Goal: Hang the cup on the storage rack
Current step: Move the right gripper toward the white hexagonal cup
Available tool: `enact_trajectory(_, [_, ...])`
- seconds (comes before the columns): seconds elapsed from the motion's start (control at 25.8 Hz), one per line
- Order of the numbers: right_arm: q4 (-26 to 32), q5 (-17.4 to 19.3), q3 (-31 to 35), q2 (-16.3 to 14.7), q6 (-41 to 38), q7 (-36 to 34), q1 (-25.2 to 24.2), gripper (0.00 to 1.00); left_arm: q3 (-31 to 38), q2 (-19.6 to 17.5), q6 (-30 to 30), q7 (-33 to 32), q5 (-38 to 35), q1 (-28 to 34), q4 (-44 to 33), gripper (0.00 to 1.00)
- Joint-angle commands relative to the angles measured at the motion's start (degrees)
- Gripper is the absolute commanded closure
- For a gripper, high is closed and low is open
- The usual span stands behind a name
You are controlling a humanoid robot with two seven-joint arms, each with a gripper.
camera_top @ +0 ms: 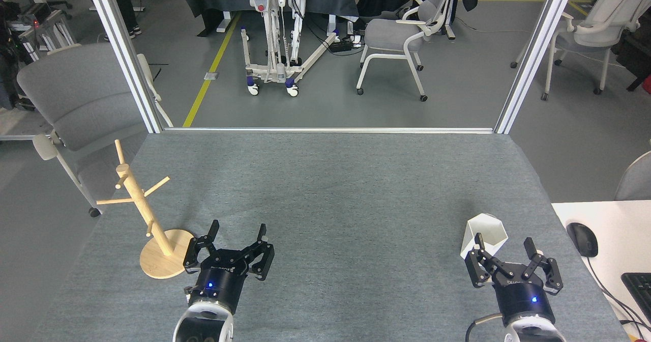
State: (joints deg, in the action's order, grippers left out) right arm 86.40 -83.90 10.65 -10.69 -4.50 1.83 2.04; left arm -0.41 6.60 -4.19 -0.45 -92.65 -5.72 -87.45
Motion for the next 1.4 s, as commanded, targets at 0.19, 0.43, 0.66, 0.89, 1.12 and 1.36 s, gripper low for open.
enact_trajectory(0.19, [0.0,0.05,-0.11,0.32,0.02,0.37,-0.02,0.0,0.59,-0.18,-0.11,0.28,0.28,0.1,2.02,0.01])
enact_trajectory(0.43, [-1.14,-0.04,-0.02,0.23,0.11,0.11,-1.25,0.0,0.76,0.08,0.32,-0.34,0.46,-0.43,-0.01,0.01])
enact_trajectory(0.66, [-9.32,-0.3,0.69,0.23,0.46,-0.6,-2.04,0.0,0.59,0.26,0.32,-0.25,0.46,-0.08,-0.18,0.01])
enact_trajectory(0.89, [-16.17,0.14,0.42,0.23,0.72,-2.88,3.67,0.0,0.5,0.34,0.5,-0.07,0.46,-0.08,0.26,0.01])
enact_trajectory(1.12, [-19.69,0.23,0.6,0.23,0.81,-4.02,6.66,0.0,0.59,0.52,0.59,0.1,0.37,-0.43,1.93,0.01])
enact_trajectory(1.36, [-21.53,-0.04,0.42,0.84,1.86,-5.69,8.16,0.0,0.59,0.52,0.68,0.28,0.28,-0.52,2.1,0.01])
